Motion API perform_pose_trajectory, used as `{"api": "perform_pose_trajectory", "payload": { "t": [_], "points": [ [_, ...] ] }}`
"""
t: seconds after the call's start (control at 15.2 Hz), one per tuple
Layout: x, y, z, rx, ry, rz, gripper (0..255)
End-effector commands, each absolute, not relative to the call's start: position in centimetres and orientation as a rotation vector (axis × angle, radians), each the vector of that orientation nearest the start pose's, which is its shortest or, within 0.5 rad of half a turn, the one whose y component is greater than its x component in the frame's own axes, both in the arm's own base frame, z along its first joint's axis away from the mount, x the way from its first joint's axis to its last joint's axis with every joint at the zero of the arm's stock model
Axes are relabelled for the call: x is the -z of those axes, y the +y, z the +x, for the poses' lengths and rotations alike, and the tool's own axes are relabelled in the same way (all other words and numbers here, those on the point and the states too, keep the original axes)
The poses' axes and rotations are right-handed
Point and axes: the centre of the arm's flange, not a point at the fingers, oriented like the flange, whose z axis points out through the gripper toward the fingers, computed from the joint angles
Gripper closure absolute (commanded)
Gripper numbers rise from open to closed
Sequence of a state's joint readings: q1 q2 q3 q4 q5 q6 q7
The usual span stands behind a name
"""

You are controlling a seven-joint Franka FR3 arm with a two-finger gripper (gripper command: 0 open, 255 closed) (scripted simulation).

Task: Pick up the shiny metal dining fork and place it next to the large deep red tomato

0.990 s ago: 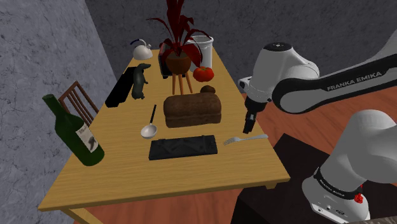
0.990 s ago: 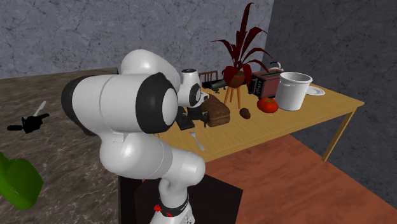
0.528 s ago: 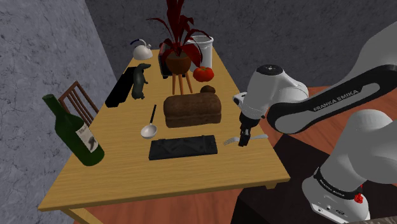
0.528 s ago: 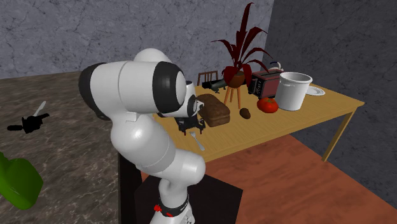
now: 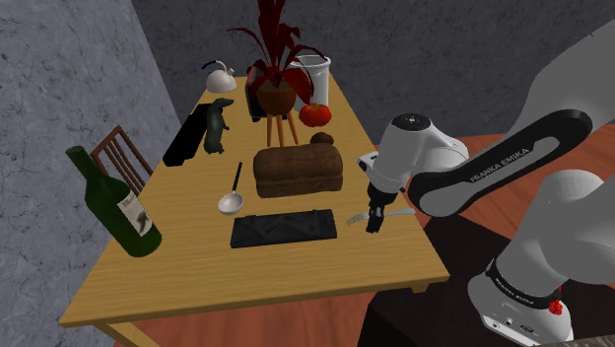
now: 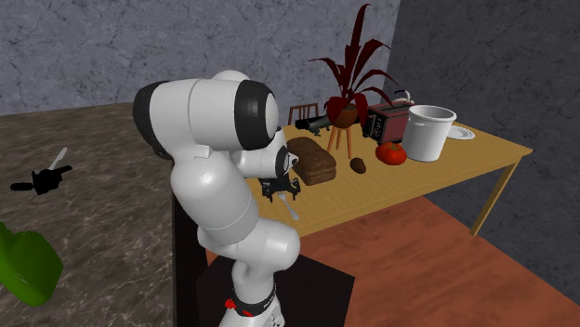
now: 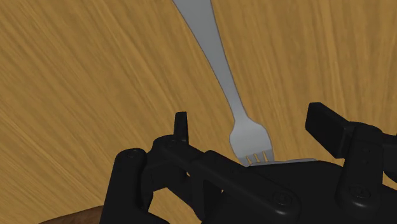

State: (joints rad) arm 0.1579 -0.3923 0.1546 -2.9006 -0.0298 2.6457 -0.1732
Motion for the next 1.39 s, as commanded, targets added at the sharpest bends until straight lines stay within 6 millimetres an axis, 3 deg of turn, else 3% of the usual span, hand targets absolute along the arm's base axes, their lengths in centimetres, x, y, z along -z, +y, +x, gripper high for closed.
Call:
{"api": "perform_pose_trajectory", "payload": {
  "t": [0.0, 0.2, 0.26, 0.86, 1.32],
  "points": [
    [-30.0, 10.3, 33.6, 0.22, -0.797, -3.099, 0],
    [-30.0, 10.3, 33.6, 0.22, -0.797, -3.099, 0],
    [-30.0, 10.3, 33.6, 0.22, -0.797, -3.099, 255],
    [-30.0, 10.3, 33.6, 0.22, -0.797, -3.099, 255],
    [-33.7, 10.3, 33.6, 0.22, -0.797, -3.099, 255]
  ]
}}
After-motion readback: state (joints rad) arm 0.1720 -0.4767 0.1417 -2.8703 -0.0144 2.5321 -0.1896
